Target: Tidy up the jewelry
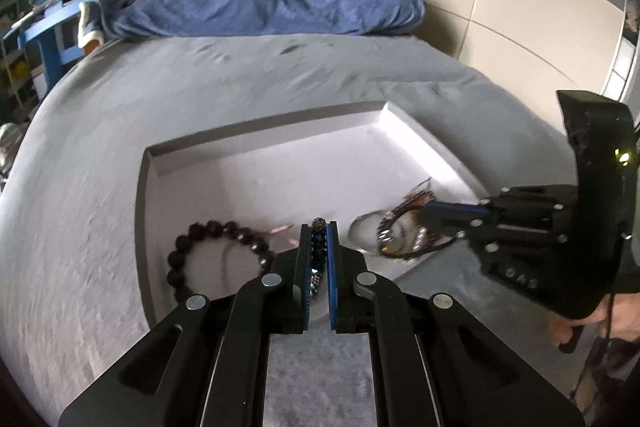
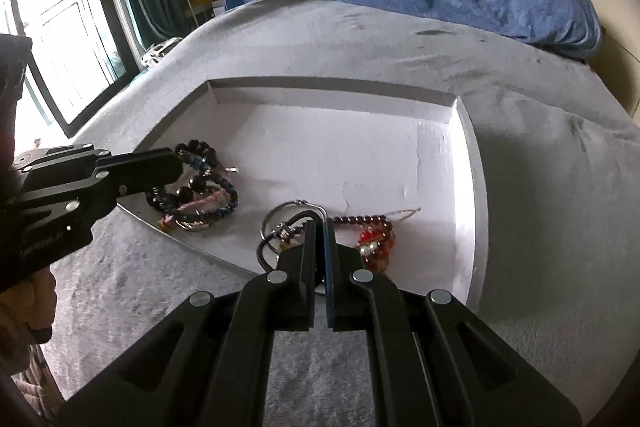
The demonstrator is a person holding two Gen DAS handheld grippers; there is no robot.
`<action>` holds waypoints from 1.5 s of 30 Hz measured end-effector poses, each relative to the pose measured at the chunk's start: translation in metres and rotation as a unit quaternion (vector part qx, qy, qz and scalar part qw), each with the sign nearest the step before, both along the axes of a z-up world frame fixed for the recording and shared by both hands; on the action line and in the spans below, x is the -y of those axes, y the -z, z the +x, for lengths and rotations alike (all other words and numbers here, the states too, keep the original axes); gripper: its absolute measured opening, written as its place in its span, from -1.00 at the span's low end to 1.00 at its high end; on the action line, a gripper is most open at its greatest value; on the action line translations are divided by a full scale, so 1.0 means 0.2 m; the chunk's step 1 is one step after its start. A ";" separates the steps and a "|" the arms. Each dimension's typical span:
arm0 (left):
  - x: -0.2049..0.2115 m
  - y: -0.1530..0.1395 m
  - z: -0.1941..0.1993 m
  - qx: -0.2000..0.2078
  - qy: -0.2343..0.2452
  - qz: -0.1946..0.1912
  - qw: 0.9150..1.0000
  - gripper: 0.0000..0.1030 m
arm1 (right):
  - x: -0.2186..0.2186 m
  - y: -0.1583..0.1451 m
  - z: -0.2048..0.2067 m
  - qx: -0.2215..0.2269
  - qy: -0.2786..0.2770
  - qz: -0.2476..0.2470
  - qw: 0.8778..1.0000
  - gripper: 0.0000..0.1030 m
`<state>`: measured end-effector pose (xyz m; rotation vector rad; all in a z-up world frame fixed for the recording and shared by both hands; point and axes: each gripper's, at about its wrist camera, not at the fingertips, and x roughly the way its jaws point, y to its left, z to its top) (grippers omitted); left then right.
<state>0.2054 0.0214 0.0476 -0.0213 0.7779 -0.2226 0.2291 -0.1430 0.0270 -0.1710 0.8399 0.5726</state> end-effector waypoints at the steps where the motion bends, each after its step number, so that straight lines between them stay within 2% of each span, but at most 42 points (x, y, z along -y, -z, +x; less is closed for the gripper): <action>1: -0.01 0.01 0.00 -0.003 -0.004 0.003 1.000 -0.85 | 0.00 0.00 0.00 0.001 0.000 -0.003 1.000 -0.93; 7: -0.02 0.06 -0.02 -0.015 -0.019 0.019 1.000 -0.84 | 0.00 0.00 -0.02 0.005 0.000 -0.008 1.000 -0.90; 8: -0.02 0.06 -0.03 -0.016 -0.023 0.025 0.999 -0.78 | 0.00 0.00 -0.02 0.006 0.000 -0.009 1.000 -0.82; 9: -0.03 0.07 -0.03 -0.015 -0.025 0.027 0.999 -0.68 | 0.01 0.00 -0.03 0.008 -0.001 -0.010 1.000 -0.66; 12: -0.03 0.07 -0.06 -0.010 -0.035 0.025 0.999 -0.45 | 0.03 -0.01 -0.05 0.015 0.000 -0.002 1.000 -0.33; 14: -0.03 0.07 -0.08 -0.008 -0.036 0.023 0.999 -0.33 | 0.04 -0.02 -0.07 0.018 0.000 0.001 1.000 -0.27; 21: -0.02 0.02 -0.15 0.014 -0.043 0.018 0.999 0.43 | 0.07 -0.07 -0.12 0.032 0.004 0.019 0.999 -0.05; 27: -0.02 -0.03 -0.20 0.035 -0.057 0.012 0.998 0.73 | 0.12 -0.12 -0.18 0.050 0.011 0.047 0.998 0.32; 32: -0.04 -0.04 -0.26 0.056 -0.068 0.003 0.996 0.79 | 0.17 -0.14 -0.24 0.062 0.020 0.064 0.996 0.50; 36: -0.05 -0.01 -0.31 0.074 -0.073 -0.009 0.995 0.80 | 0.21 -0.13 -0.30 0.074 0.031 0.072 0.994 0.74; 39: -0.04 0.02 -0.35 0.086 -0.080 -0.003 0.993 0.81 | 0.24 -0.11 -0.35 0.086 0.039 0.082 0.992 0.83; 45: -0.05 0.06 -0.42 0.084 -0.098 -0.009 0.992 0.84 | 0.28 -0.07 -0.41 0.097 0.053 0.092 0.990 0.89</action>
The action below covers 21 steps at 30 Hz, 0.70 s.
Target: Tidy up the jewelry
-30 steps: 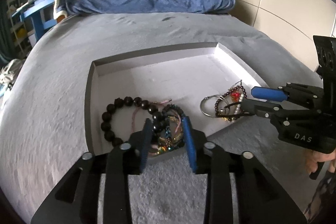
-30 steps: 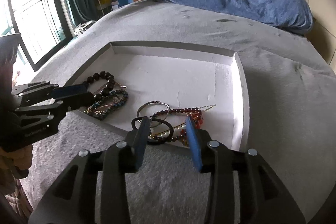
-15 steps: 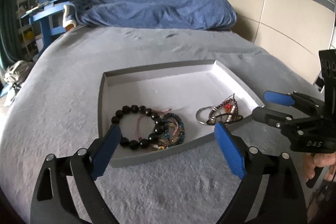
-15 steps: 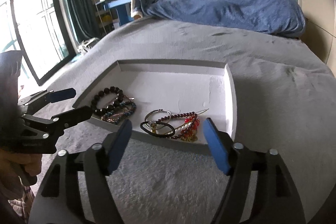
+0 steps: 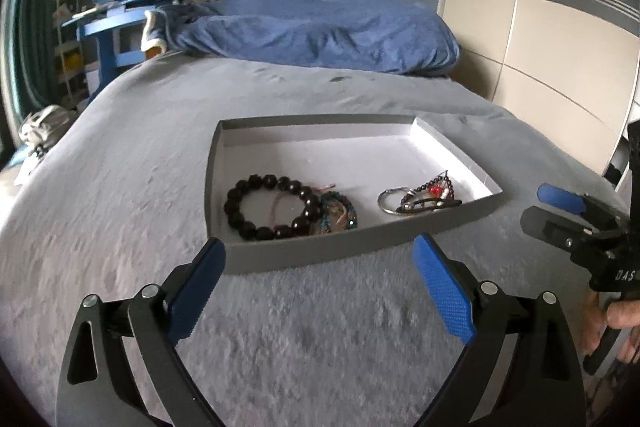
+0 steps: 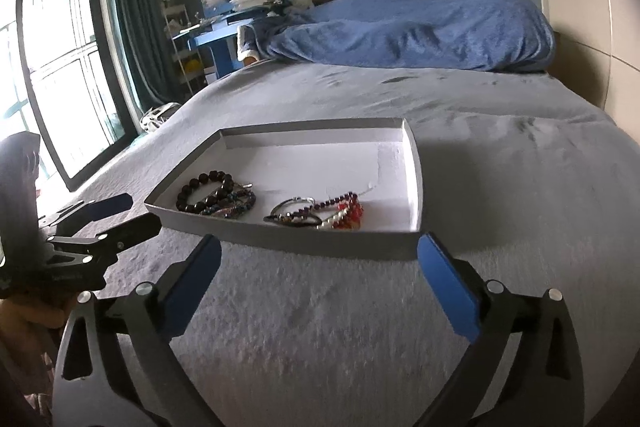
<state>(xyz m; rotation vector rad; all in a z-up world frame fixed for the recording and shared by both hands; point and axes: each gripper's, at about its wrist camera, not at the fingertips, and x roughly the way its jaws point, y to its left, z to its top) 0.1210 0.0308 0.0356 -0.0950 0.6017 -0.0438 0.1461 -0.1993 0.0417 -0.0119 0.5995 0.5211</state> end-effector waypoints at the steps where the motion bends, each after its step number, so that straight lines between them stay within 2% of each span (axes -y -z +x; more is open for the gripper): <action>1: 0.00 0.00 -0.01 0.003 -0.003 -0.001 1.000 0.84 | 0.01 0.01 -0.01 0.001 0.002 0.002 1.000 0.89; 6: 0.01 -0.02 -0.08 0.035 -0.020 0.014 0.999 0.87 | 0.04 0.06 -0.05 -0.001 0.015 0.010 1.000 0.89; 11: 0.04 -0.04 -0.13 0.058 -0.029 0.033 0.997 0.90 | 0.02 0.06 -0.09 0.021 0.017 -0.001 1.000 0.89; 15: 0.05 -0.04 -0.13 0.062 -0.034 0.044 0.997 0.90 | -0.01 0.05 -0.13 0.037 0.017 -0.017 0.999 0.89; 21: 0.04 -0.03 -0.12 0.057 -0.031 0.038 0.997 0.90 | -0.03 0.04 -0.17 0.052 0.005 -0.020 0.998 0.89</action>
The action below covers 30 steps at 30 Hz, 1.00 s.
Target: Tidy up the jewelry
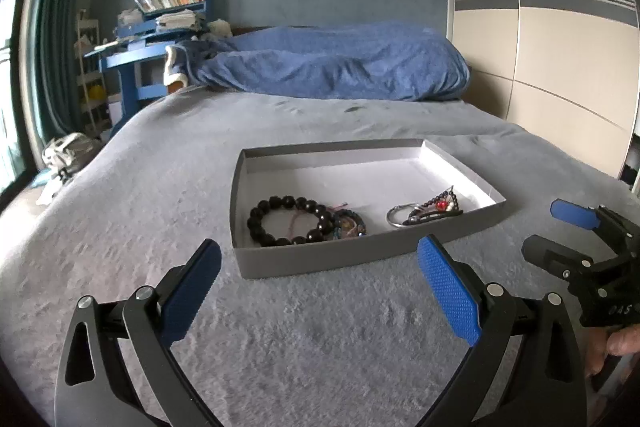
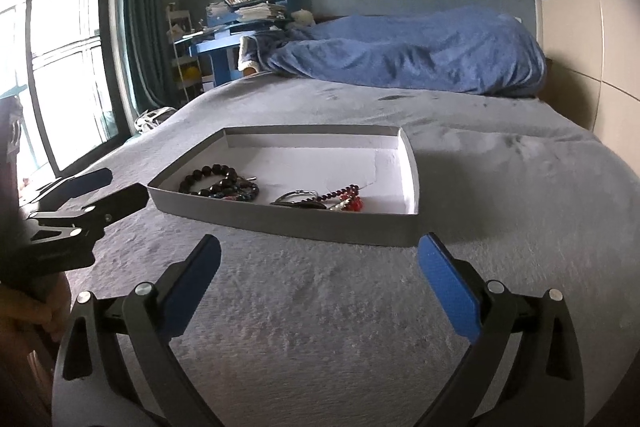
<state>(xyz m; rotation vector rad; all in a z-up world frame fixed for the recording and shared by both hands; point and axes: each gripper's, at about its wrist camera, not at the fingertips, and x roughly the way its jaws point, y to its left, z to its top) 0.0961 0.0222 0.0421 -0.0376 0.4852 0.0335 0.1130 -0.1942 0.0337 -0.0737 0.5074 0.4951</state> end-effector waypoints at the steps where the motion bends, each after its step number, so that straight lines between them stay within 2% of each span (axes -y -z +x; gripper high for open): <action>1: 0.00 0.00 0.00 -0.001 0.000 -0.002 1.000 0.90 | 0.00 0.00 0.00 0.000 0.000 0.000 1.000 0.89; 13: -0.01 0.01 0.01 -0.010 -0.003 -0.008 1.000 0.90 | -0.01 0.01 0.01 -0.001 0.000 -0.002 1.000 0.89; 30: 0.02 0.01 0.01 -0.002 0.000 0.009 1.000 0.90 | -0.01 0.01 0.01 -0.002 0.000 -0.002 1.000 0.89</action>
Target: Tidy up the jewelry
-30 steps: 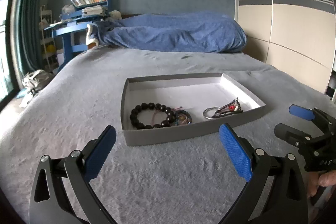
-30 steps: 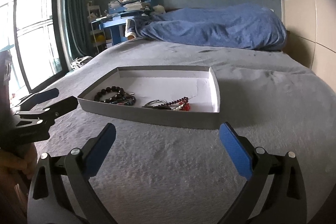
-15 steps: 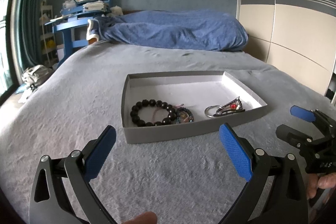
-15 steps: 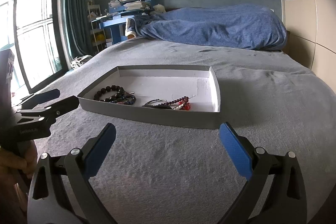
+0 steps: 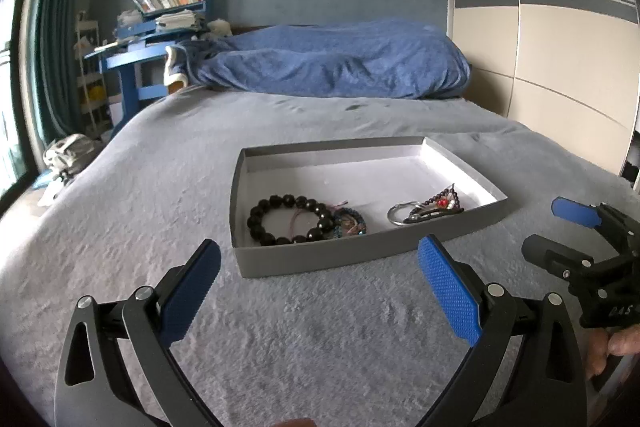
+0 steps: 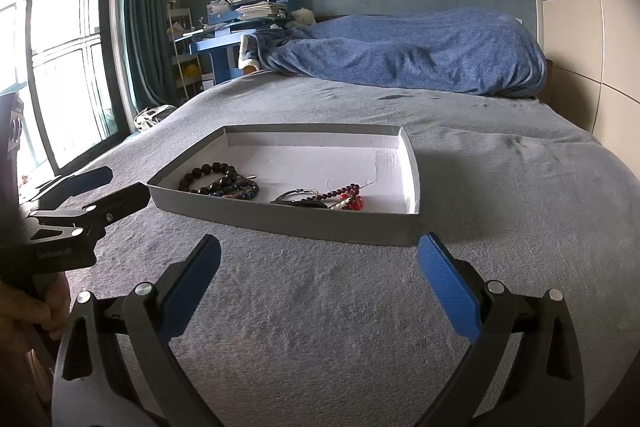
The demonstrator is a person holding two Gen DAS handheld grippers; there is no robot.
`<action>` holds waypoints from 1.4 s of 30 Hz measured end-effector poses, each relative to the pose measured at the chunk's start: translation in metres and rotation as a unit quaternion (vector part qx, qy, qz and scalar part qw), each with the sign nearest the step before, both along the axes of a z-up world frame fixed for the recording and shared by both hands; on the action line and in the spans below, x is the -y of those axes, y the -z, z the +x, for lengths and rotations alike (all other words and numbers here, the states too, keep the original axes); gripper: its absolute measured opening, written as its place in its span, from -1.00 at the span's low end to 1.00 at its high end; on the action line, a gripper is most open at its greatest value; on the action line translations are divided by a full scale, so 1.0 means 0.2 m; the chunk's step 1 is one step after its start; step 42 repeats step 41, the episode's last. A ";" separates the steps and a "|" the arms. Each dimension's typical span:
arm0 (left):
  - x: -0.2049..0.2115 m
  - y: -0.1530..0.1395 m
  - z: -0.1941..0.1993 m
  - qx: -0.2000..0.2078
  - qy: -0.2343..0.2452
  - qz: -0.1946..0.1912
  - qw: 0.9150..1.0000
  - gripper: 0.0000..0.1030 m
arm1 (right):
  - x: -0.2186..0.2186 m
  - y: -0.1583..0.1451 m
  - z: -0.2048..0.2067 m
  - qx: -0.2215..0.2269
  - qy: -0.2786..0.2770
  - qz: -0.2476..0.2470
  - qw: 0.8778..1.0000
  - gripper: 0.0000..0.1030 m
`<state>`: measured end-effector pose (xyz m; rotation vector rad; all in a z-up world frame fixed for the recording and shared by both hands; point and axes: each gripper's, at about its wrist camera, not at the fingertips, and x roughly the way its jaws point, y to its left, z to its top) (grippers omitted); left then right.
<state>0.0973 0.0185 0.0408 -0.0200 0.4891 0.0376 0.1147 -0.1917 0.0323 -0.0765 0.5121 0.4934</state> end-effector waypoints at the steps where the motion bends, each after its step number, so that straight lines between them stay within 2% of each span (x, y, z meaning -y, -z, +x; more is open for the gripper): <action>1: 0.00 0.00 0.00 0.000 0.000 0.000 1.000 0.90 | 0.00 0.00 0.00 0.000 0.000 0.000 1.000 0.89; 42: 0.01 0.01 0.01 -0.005 0.001 -0.001 1.000 0.90 | 0.00 0.00 0.01 -0.001 0.000 0.000 1.000 0.89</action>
